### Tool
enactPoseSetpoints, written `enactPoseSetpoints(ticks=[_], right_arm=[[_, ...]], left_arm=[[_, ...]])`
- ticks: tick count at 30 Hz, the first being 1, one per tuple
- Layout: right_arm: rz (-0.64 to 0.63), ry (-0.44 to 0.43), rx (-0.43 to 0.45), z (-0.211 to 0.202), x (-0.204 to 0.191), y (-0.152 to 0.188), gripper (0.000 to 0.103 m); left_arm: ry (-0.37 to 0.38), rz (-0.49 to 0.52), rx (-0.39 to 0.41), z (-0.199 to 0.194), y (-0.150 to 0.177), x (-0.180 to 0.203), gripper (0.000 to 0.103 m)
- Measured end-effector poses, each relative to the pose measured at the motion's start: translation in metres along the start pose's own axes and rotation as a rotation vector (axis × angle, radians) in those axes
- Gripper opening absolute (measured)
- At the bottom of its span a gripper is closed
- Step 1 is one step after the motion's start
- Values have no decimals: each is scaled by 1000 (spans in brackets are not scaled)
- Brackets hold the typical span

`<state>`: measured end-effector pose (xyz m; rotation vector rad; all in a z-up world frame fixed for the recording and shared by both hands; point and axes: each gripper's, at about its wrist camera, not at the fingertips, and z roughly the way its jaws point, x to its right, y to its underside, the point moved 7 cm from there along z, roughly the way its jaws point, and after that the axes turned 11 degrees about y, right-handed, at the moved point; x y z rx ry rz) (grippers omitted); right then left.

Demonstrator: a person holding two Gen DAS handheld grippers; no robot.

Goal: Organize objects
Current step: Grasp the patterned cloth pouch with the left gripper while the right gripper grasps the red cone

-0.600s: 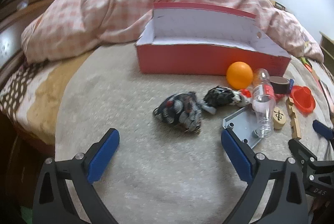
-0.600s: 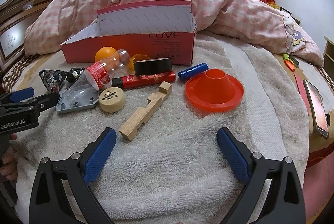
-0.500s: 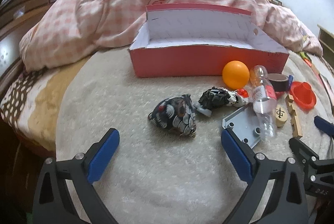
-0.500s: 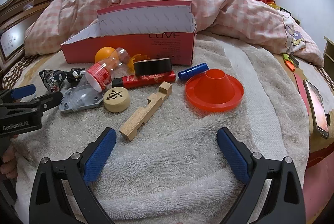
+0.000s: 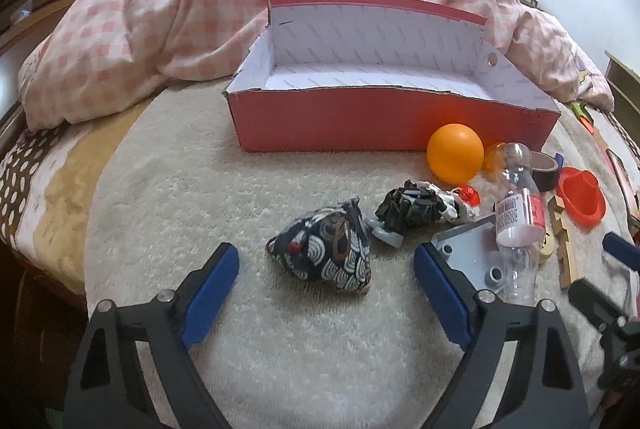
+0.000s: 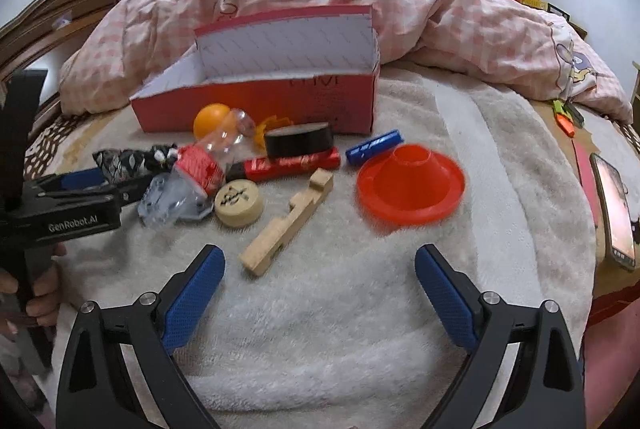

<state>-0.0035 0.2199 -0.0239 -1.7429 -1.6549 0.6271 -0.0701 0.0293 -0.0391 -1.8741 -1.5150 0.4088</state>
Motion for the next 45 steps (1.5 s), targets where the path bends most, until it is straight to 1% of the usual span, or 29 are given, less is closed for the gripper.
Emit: enactPoseSetpoints(ticks=[3, 5, 6, 9, 11, 15, 19, 21, 24, 26, 28, 31, 36, 38, 39, 40, 41, 43, 45], right_arm=[[-4, 2, -23, 8, 6, -8, 98], [-4, 15, -57, 17, 12, -13, 98], [5, 13, -66, 20, 14, -16, 98], [29, 32, -78, 28, 25, -24, 98], [17, 67, -69, 32, 32, -27, 98], [-8, 97, -70, 37, 39, -33, 98], [-36, 152, -92, 46, 47, -35, 98], [-33, 138, -111, 52, 48, -34, 98], [-31, 125, -101, 56, 48, -36, 97], [-32, 123, -94, 59, 47, -38, 94], [-30, 117, -75, 61, 45, -38, 87], [-37, 118, -47, 60, 42, -38, 84], [-33, 108, -23, 59, 41, -37, 80], [-33, 108, -14, 58, 41, -37, 77], [-33, 111, -9, 57, 41, -37, 73], [-32, 111, -6, 56, 41, -37, 72], [-34, 112, -4, 55, 41, -37, 72], [-39, 114, 2, 53, 41, -37, 72], [-44, 109, 11, 49, 39, -37, 72]], left_arm=[[-6, 15, -4, 2, -2, 2, 80], [1, 28, -3, 3, -3, 4, 71], [1, 32, -3, 3, -3, 5, 71], [4, 33, 4, 2, -2, 5, 70], [6, 33, 9, 3, -1, 4, 70], [6, 35, 19, 3, -1, 5, 70], [13, 29, 27, 3, 0, 5, 71], [13, 29, 30, 3, 0, 5, 71], [11, 28, 34, 3, 0, 5, 71], [9, 28, 40, 3, 1, 5, 71], [7, 29, 47, 3, 1, 5, 72], [5, 29, 52, 3, 1, 5, 72], [7, 29, 51, 3, 1, 4, 72], [9, 28, 50, 3, 1, 4, 68], [10, 27, 49, 3, 0, 4, 67], [13, 27, 48, 2, 0, 4, 64], [16, 28, 49, 1, -1, 4, 60], [20, 27, 45, -1, -1, 3, 57], [20, 29, 44, -3, -1, 3, 49]])
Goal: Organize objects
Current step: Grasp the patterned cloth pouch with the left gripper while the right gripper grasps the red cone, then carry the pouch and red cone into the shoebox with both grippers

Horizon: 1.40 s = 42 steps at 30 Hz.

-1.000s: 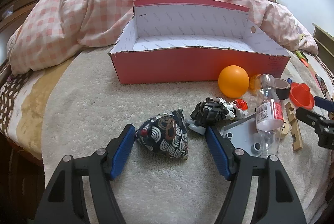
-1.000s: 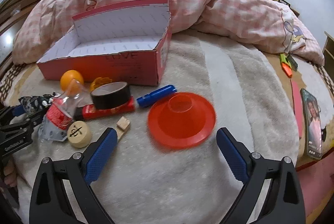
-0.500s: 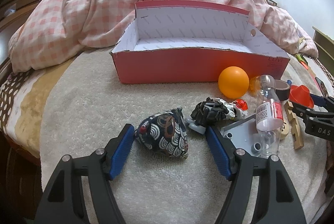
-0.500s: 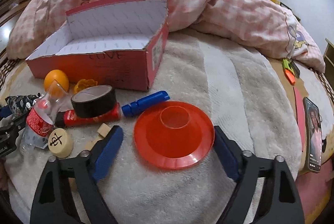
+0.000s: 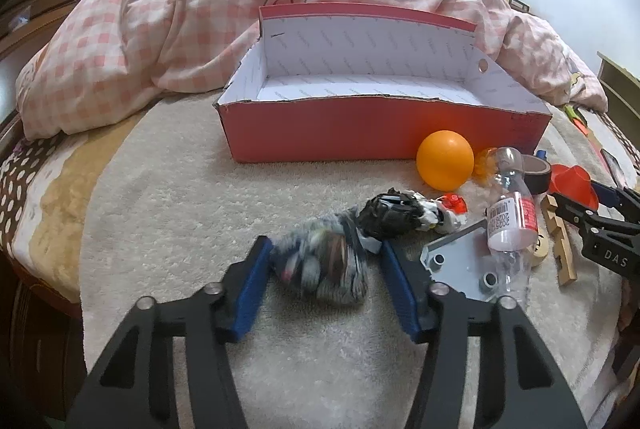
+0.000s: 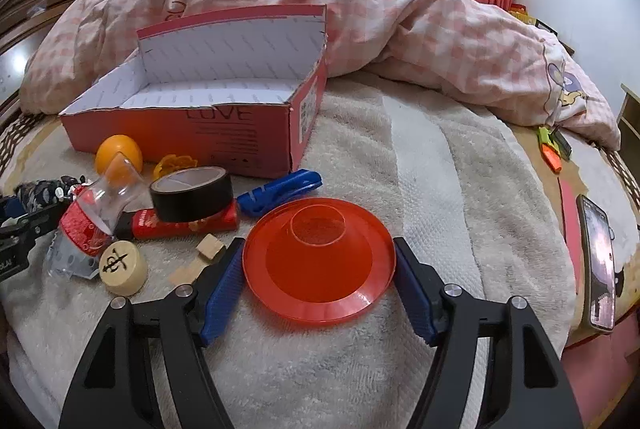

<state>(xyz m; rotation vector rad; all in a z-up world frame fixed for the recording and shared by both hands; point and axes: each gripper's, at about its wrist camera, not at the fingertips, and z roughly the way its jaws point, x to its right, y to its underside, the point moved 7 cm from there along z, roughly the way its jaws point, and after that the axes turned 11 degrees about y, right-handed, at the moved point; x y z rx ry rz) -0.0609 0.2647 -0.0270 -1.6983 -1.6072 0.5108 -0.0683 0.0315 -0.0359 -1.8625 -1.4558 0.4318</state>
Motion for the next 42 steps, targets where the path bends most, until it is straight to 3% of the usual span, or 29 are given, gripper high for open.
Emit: enactPoseSetpoints(ticks=[2, 7, 24, 34, 42], right_arm=[[-2, -12, 6, -5, -1, 0, 72], [-8, -45, 21, -20, -7, 1, 72], [13, -144, 39, -47, -20, 4, 72], [-22, -219, 72, -59, -48, -14, 72], [-78, -218, 99, -55, -62, -56, 72]], left_arm=[[6, -1, -2, -2, -1, 0, 41], [16, 3, -6, -4, 0, 1, 38], [57, 12, 5, -21, -4, 7, 36], [54, 46, 101, -33, -52, 12, 36], [48, 51, 136, -16, -106, 12, 36]])
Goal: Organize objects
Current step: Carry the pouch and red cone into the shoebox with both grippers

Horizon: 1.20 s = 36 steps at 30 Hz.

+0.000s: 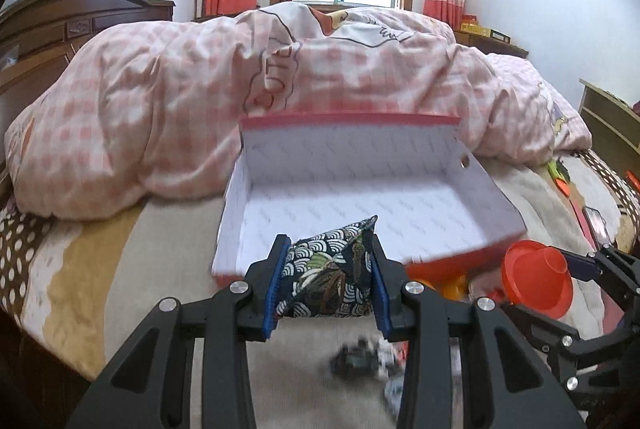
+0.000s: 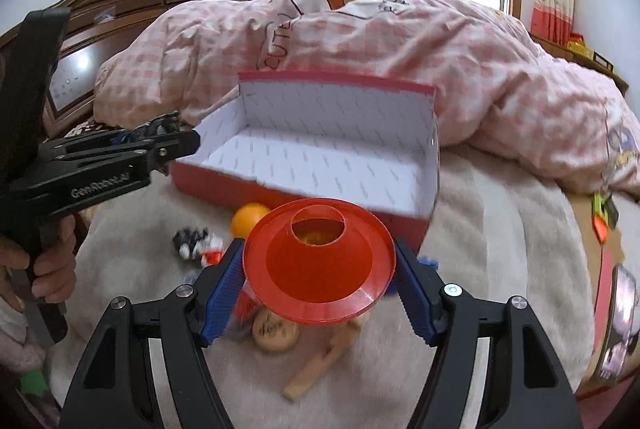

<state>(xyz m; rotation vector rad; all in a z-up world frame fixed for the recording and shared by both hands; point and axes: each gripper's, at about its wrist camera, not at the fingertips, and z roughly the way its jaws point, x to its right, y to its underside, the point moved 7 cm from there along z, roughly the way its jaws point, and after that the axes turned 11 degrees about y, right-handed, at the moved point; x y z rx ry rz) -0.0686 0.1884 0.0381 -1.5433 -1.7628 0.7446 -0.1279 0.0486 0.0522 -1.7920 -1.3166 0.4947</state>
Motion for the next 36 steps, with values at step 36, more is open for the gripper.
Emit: enactPoseSetpoints(ticks=[36], right_arm=[[-54, 94, -249, 168, 8, -73, 72]], left_arm=[[-76, -130, -317, 152, -21, -43, 37]])
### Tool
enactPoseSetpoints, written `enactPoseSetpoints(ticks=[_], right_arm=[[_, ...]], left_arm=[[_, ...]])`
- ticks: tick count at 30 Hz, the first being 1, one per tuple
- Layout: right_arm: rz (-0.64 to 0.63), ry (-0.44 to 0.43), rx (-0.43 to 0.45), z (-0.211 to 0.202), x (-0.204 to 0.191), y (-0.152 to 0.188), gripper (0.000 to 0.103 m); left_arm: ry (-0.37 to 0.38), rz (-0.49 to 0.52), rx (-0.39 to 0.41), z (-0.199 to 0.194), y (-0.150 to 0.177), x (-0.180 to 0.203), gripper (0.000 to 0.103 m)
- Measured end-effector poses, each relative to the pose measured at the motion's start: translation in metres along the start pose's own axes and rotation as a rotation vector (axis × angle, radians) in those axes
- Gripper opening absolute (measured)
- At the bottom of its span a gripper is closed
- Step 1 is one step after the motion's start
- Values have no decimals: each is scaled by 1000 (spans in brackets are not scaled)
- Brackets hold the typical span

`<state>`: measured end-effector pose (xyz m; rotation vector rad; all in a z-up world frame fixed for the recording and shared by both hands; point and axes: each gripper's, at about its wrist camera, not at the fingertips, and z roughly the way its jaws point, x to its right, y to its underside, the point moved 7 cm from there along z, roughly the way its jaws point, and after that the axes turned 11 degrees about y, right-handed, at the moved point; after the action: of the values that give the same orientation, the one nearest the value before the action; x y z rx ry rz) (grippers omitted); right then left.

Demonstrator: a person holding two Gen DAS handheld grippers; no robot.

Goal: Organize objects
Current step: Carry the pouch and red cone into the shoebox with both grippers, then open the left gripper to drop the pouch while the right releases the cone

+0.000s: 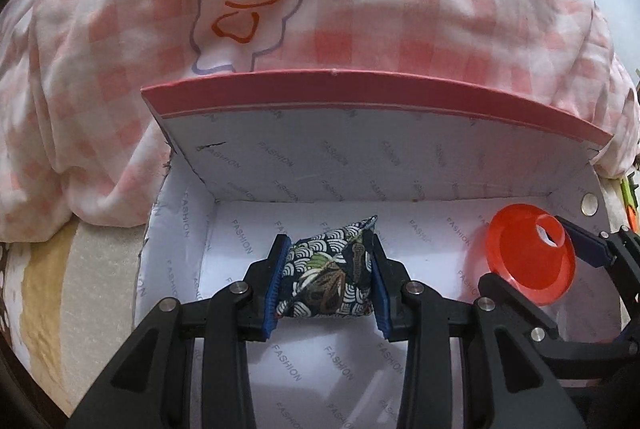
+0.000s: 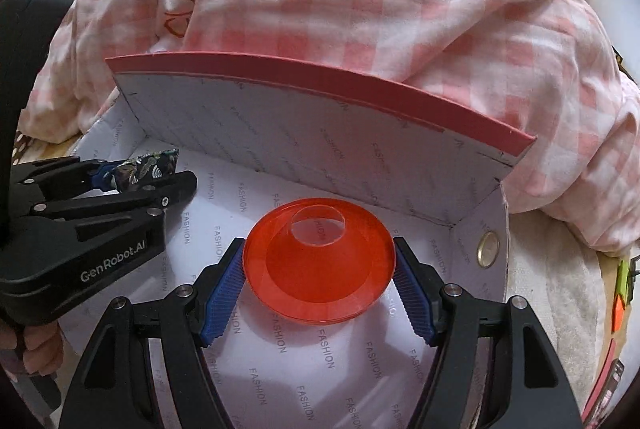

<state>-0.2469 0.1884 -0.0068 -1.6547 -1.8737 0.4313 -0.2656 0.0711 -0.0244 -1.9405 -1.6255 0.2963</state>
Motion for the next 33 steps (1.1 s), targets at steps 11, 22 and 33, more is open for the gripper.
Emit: enactPoseSetpoints(ticks=[11, 22, 33], right_arm=[[-42, 65, -28, 6, -3, 7, 72], [-35, 42, 12, -2, -3, 11, 72], [9, -56, 77, -22, -3, 16, 75]], left_arm=[[31, 37, -12, 4, 5, 10, 53], [18, 47, -13, -4, 14, 6, 54], [-21, -5, -24, -11, 17, 8, 62]])
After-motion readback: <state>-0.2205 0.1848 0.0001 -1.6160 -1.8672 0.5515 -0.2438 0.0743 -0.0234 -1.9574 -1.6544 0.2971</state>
